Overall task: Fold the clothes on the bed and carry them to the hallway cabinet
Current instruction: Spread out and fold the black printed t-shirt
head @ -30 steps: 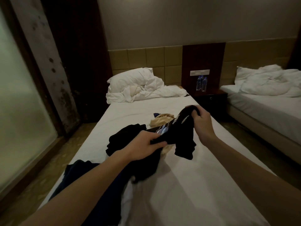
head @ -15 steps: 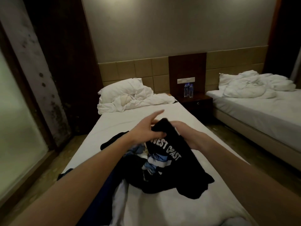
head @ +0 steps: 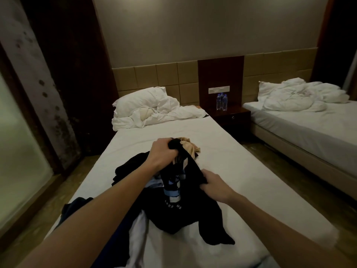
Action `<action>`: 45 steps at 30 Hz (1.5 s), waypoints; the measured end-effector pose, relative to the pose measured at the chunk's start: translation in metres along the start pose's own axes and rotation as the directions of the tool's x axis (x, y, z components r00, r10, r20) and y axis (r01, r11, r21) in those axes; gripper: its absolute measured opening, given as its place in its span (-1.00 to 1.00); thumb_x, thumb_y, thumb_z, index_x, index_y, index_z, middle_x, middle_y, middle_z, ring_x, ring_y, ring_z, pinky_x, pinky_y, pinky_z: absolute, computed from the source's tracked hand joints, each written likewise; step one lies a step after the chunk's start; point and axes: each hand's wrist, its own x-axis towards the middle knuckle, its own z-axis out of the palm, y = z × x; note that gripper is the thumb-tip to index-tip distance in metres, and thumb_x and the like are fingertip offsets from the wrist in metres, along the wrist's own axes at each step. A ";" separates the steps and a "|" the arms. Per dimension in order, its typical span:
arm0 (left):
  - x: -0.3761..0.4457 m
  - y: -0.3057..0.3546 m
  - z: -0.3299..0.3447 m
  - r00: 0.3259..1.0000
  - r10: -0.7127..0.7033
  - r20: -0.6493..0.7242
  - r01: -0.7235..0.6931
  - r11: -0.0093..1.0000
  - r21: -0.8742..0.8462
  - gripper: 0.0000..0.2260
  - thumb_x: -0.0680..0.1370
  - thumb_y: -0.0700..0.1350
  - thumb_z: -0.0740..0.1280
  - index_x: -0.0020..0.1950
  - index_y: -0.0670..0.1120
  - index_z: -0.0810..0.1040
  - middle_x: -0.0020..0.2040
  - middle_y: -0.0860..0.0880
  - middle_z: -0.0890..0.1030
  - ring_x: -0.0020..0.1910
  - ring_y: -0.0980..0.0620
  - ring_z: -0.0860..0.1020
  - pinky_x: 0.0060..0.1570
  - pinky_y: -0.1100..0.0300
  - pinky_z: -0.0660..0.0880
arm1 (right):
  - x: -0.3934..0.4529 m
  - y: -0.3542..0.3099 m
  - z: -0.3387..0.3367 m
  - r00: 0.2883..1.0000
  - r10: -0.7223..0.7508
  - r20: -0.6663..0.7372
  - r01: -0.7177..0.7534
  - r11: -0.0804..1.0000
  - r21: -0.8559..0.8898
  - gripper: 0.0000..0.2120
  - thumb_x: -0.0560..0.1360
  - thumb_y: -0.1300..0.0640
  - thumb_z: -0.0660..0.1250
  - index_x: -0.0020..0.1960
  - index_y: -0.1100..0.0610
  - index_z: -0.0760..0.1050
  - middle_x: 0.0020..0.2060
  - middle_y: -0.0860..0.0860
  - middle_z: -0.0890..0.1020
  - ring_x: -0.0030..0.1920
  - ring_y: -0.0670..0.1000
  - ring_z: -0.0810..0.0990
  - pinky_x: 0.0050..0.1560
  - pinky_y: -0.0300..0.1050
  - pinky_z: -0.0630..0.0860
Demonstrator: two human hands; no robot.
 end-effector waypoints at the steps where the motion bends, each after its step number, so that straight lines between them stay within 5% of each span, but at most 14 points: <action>1: 0.001 -0.002 -0.002 0.999 -0.047 0.007 0.047 0.995 -0.085 -0.79 0.47 -0.26 0.40 -0.32 -0.05 0.49 -0.38 0.01 0.52 -0.38 0.08 0.47 -0.46 0.34 0.33 | 0.005 0.003 -0.001 0.998 0.030 -0.051 -0.027 0.999 0.045 -0.78 0.56 0.29 0.15 0.12 0.03 0.37 0.02 0.00 0.56 -0.02 0.03 0.54 -0.18 -0.25 0.42; 4: 0.005 -0.012 -0.019 0.990 -0.140 0.000 0.136 0.960 -0.244 -0.79 0.42 -0.29 0.51 -0.13 -0.14 0.49 -0.23 -0.06 0.57 -0.28 0.03 0.52 -0.32 0.25 0.47 | 0.015 0.004 -0.009 0.984 0.119 -0.131 -0.096 0.981 0.168 -0.89 0.63 0.10 0.12 0.11 0.09 0.35 0.00 0.11 0.59 -0.09 0.03 0.56 -0.11 -0.05 0.43; 8: 0.008 -0.023 -0.047 0.980 -0.197 0.022 0.194 0.933 -0.303 -0.63 0.41 -0.39 0.46 0.15 -0.13 0.52 0.00 -0.17 0.62 -0.17 -0.06 0.62 -0.24 0.17 0.60 | 0.019 -0.004 -0.034 0.996 -0.088 -0.025 0.084 0.989 -0.120 -0.30 0.33 -0.29 0.47 0.23 -0.08 0.12 0.06 -0.03 0.56 -0.02 0.00 0.61 -0.03 -0.08 0.52; 10: 0.008 -0.027 -0.061 0.971 -0.231 0.063 0.239 0.922 -0.303 -0.65 0.43 -0.38 0.45 0.17 -0.12 0.58 0.01 -0.16 0.65 -0.10 -0.09 0.66 -0.08 0.11 0.64 | 0.023 -0.009 -0.048 0.982 -0.188 -0.020 0.176 0.947 -0.269 -0.28 0.32 -0.15 0.52 0.23 -0.17 0.06 0.12 -0.02 0.42 0.05 0.03 0.54 0.08 -0.04 0.48; 14: 0.001 -0.028 -0.092 0.934 -0.237 0.269 0.335 0.844 -0.419 -0.73 0.47 -0.30 0.46 0.16 -0.20 0.60 0.09 -0.22 0.68 0.07 -0.16 0.67 0.18 -0.06 0.57 | 0.028 -0.029 -0.086 0.944 -0.328 -0.048 0.291 0.890 -0.351 -0.73 0.53 0.25 0.32 0.11 -0.04 0.36 0.04 0.00 0.45 0.03 -0.01 0.47 0.00 -0.24 0.34; 18: -0.015 -0.012 -0.115 0.894 -0.095 0.437 0.355 0.745 -0.564 -0.69 0.52 -0.20 0.39 0.26 -0.21 0.57 0.18 -0.18 0.65 0.18 -0.10 0.63 0.21 0.08 0.56 | 0.011 -0.051 -0.123 0.957 -0.227 -0.182 0.202 0.969 -0.142 -0.80 0.60 0.27 0.21 -0.03 0.11 0.60 -0.12 0.04 0.64 -0.07 0.04 0.60 -0.10 -0.13 0.42; 24: -0.032 0.025 -0.125 0.991 -0.054 0.121 0.119 0.760 -0.639 -0.81 0.61 -0.20 0.30 0.22 -0.14 0.56 0.13 -0.13 0.67 0.09 -0.04 0.66 0.11 0.12 0.58 | -0.024 -0.086 -0.155 0.883 -0.218 -0.416 0.247 0.969 0.017 -0.80 0.59 0.27 0.24 -0.02 0.01 0.56 -0.07 0.02 0.64 -0.06 0.01 0.61 -0.05 -0.12 0.52; 29: -0.053 0.059 -0.148 0.998 -0.010 -0.061 -0.012 0.937 -0.350 -0.82 0.66 -0.11 0.24 0.13 -0.12 0.61 0.03 -0.11 0.67 0.00 0.00 0.63 -0.03 0.20 0.51 | -0.058 -0.113 -0.180 0.797 -0.258 -0.546 0.338 0.940 0.049 -0.92 0.56 0.18 0.29 -0.07 0.02 0.51 -0.06 0.08 0.62 -0.03 0.11 0.60 -0.02 0.07 0.51; 33: -0.060 0.095 -0.159 0.960 0.086 -0.267 -0.178 0.922 -0.344 -0.83 0.67 -0.11 0.22 -0.02 -0.11 0.57 -0.22 0.00 0.57 -0.26 0.09 0.52 -0.26 0.24 0.42 | -0.089 -0.145 -0.206 0.717 -0.351 -0.602 0.452 0.892 0.018 -0.86 0.52 0.22 0.31 -0.19 0.05 0.52 -0.24 0.03 0.60 -0.20 0.04 0.56 -0.13 -0.03 0.41; 37: -0.064 0.118 -0.169 0.895 0.141 -0.422 -0.309 0.880 -0.361 -0.86 0.67 -0.17 0.20 0.08 -0.17 0.54 -0.07 -0.08 0.58 -0.11 0.06 0.55 -0.06 0.17 0.47 | -0.106 -0.166 -0.229 0.608 -0.390 -0.692 0.490 0.869 -0.059 -0.67 0.54 0.20 0.27 -0.40 0.07 0.43 -0.51 -0.13 0.45 -0.39 -0.08 0.41 -0.24 -0.06 0.27; 41: -0.055 0.109 -0.166 0.812 0.191 -0.552 -0.314 0.939 -0.137 -0.88 0.66 -0.12 0.22 0.03 -0.10 0.54 -0.05 -0.02 0.59 -0.05 0.05 0.55 -0.04 0.12 0.45 | -0.101 -0.167 -0.231 0.632 -0.450 -0.631 0.368 0.891 -0.266 -0.79 0.61 0.11 0.26 -0.19 0.06 0.53 -0.30 -0.06 0.57 -0.27 -0.11 0.50 -0.23 -0.13 0.36; 43: -0.050 0.097 -0.161 0.803 0.178 -0.569 -0.255 0.965 -0.057 -0.87 0.66 -0.04 0.23 0.04 -0.03 0.54 -0.07 0.06 0.59 -0.05 0.07 0.57 -0.06 0.09 0.48 | -0.087 -0.157 -0.227 0.636 -0.444 -0.631 0.310 0.896 -0.319 -0.86 0.61 0.04 0.28 -0.10 0.01 0.54 -0.24 -0.09 0.60 -0.20 -0.15 0.54 -0.22 -0.26 0.39; 45: -0.044 0.082 -0.155 0.813 0.168 -0.557 -0.182 0.983 0.030 -0.84 0.65 0.02 0.24 0.09 0.00 0.55 -0.06 0.08 0.59 -0.07 0.09 0.58 -0.10 0.11 0.50 | -0.067 -0.141 -0.221 0.655 -0.414 -0.632 0.258 0.909 -0.329 -0.85 0.59 -0.03 0.30 -0.12 -0.03 0.53 -0.22 -0.06 0.62 -0.17 -0.08 0.57 -0.19 -0.16 0.43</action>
